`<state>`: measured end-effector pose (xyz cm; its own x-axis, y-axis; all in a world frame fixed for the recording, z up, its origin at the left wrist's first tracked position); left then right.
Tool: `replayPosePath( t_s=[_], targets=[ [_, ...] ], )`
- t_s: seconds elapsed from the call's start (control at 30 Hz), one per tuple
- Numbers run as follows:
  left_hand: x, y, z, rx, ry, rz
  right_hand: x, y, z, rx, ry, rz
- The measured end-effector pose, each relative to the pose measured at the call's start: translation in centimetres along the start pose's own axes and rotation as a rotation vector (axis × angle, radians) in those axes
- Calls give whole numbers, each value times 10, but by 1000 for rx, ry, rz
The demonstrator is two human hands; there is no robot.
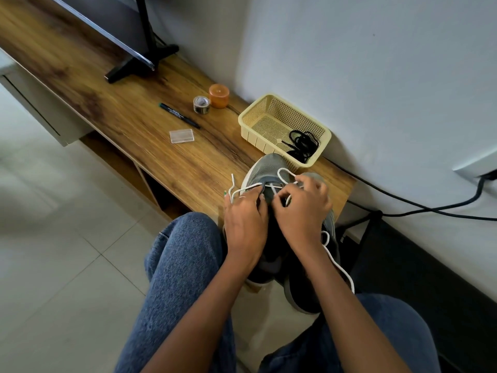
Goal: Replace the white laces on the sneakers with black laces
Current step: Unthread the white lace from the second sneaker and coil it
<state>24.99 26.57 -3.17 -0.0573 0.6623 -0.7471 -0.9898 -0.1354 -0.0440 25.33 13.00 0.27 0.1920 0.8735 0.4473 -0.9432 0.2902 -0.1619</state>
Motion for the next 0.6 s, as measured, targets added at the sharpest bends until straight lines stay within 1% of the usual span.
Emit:
replayPosePath(
  t_s=[0.07,0.2,0.27,0.33,0.4,0.5,0.53,0.6],
  targets=[
    [-4,-1,-1,-4,-56,-42,-10,6,18,-152,-145,-68],
    [-17,-8,3,-68,-164,-145,-33,14,42,-335,-416,-167],
    [-29,-10,1,-104,-227,-226,-40,17,53,-420,-471,-185],
    [-40,-12,-7,-99,-324,-292,-40,18,58,-440,-470,-185],
    [-46,-16,-16,-57,-418,-325,-29,15,56,-372,-398,-112],
    [-44,-23,-30,99,-515,-290,-8,13,35,-157,-178,15],
    [-44,-25,-33,129,-544,-279,-5,13,24,-69,-136,34],
    [-44,-27,-35,145,-584,-271,-10,13,7,72,-150,12]
  ],
)
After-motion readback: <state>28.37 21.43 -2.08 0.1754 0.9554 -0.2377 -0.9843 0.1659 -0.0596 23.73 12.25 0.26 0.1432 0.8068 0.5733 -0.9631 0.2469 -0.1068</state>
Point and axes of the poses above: each hand's wrist, its own y-axis away from the middle knuckle, its own z-axis out of the back of the hand, x = y × z, the point moved 10 cm from there along -y, towards the middle knuckle, and after that the axes turned 7 degrees about -y, right-handed, at the moved point
